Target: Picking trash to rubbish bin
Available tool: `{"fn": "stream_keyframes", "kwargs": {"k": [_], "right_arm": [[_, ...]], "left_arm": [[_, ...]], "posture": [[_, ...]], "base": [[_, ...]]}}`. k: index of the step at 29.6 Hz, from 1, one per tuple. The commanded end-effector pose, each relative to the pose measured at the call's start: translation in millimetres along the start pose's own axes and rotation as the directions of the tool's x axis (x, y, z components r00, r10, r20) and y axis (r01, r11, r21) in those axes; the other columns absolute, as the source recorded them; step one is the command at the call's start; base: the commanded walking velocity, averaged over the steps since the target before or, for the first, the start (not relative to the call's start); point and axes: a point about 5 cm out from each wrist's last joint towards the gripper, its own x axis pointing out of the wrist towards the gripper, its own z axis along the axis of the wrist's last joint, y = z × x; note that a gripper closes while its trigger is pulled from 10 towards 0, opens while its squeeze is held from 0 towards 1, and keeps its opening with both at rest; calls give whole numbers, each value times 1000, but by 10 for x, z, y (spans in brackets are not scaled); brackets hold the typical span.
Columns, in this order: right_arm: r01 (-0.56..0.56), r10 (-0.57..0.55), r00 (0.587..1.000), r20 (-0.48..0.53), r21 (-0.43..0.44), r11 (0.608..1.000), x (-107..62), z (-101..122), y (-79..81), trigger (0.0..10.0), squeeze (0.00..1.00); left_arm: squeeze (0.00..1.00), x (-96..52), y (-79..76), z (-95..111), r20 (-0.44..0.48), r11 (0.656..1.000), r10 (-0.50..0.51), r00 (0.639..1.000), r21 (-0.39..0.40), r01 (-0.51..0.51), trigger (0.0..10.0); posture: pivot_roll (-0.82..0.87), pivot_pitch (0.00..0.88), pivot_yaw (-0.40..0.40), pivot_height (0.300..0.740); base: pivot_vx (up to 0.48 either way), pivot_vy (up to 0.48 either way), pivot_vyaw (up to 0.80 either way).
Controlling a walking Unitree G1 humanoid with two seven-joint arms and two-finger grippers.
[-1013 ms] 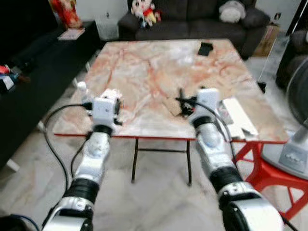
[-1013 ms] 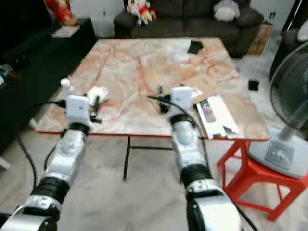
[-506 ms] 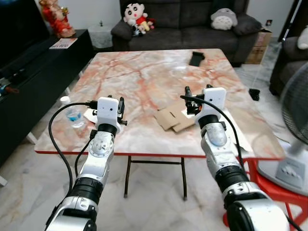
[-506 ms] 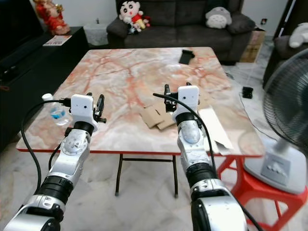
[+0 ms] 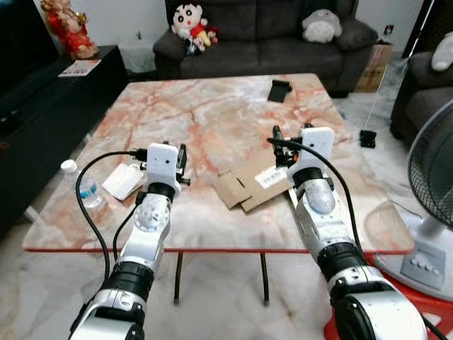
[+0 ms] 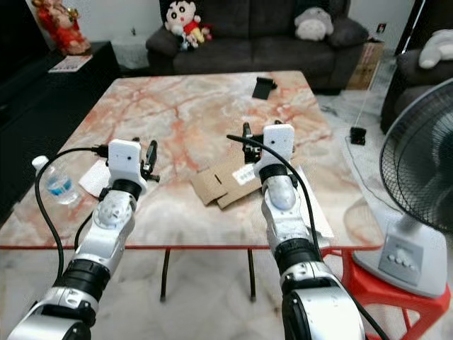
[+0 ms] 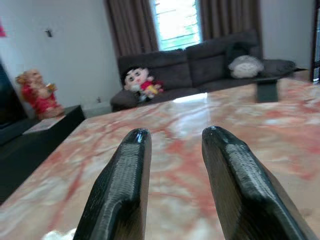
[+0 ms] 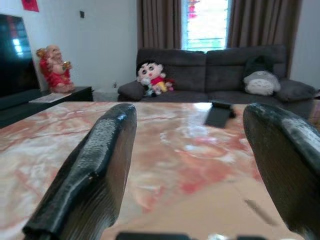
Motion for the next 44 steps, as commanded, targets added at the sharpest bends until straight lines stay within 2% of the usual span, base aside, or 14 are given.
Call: {"fn": "stream_keyframes", "kwargs": {"k": [1,13,19,20,21,34,44], "right_arm": [[-34,34,999,13,3,999,33,53,104,10000,0],[-50,50,999,2,5,999,19,28,132,10000,0],[-66,66,998,-10,5,998,3,4,161,10000,0],[-71,71,997,-20,1,997,-8,-15,168,10000,0],[-74,73,997,-29,-5,997,-17,-32,173,10000,0],[-101,103,992,-78,30,994,-197,-180,234,10000,0],[-84,103,983,-153,128,988,-378,-272,323,10000,0]], "left_arm": [[0,19,81,33,6,1000,23,1000,4,-23,10000],[0,11,62,30,5,1000,16,1000,1,-16,10000],[0,-19,-19,-25,-21,999,-34,999,-6,34,10000],[635,-29,-43,-45,-32,999,-46,998,-18,46,10000],[1000,-35,-54,-61,-43,998,-49,998,-26,48,10000],[1000,-97,-124,-114,-60,996,-81,995,-49,78,10000],[1000,-125,-165,-137,-65,994,-97,993,-60,93,10000]], "posture": [[109,17,53,740],[106,20,55,740],[107,16,50,740],[105,13,50,740],[102,14,52,740],[82,23,45,740],[64,29,43,740]], "base": [[394,0,0],[388,0,0],[0,0,0],[0,0,0],[0,0,0],[0,0,0],[0,0,0]]}}
